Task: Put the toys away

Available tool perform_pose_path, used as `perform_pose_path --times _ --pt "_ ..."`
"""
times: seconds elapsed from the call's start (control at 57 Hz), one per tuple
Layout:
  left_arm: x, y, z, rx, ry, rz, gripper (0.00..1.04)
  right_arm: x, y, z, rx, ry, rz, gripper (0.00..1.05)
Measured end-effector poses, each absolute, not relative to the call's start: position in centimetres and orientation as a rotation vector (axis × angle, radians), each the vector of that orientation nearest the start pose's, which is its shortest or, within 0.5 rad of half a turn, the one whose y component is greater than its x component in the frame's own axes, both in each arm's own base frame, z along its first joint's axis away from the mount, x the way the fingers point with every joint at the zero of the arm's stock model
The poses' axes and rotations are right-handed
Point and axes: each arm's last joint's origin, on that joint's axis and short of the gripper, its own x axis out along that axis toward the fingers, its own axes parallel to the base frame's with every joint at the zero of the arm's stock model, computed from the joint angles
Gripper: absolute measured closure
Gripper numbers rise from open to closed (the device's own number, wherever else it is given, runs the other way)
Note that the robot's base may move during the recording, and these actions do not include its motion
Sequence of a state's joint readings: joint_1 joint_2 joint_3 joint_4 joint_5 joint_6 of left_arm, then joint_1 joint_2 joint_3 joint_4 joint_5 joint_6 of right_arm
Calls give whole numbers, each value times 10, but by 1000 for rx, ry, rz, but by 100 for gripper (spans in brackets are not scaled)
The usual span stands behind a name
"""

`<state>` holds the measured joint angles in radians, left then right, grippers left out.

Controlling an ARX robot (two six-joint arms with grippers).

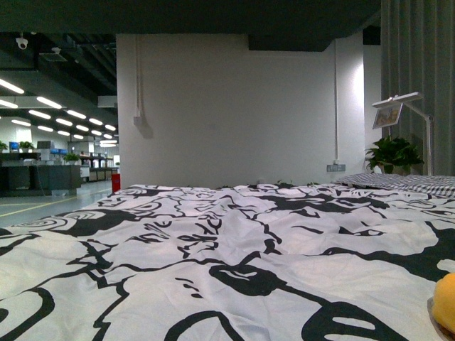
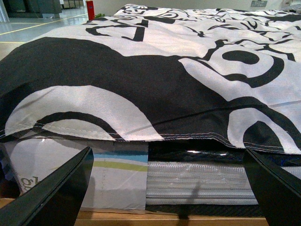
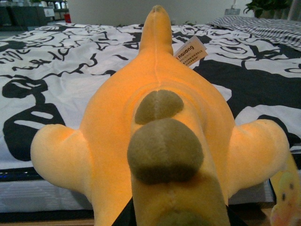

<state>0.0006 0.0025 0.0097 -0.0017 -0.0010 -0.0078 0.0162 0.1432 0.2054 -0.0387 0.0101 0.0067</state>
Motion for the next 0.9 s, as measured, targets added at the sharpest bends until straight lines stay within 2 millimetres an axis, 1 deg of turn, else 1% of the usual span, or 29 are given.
perform_pose_path --times 0.088,0.421,0.895 --pt "97 0 166 -8 -6 1 6 96 1 212 6 -26 7 97" --pt "97 0 166 -8 -6 2 6 96 0 196 6 -32 4 97" --pt "97 0 166 -8 -5 1 6 95 0 183 6 -41 4 97"
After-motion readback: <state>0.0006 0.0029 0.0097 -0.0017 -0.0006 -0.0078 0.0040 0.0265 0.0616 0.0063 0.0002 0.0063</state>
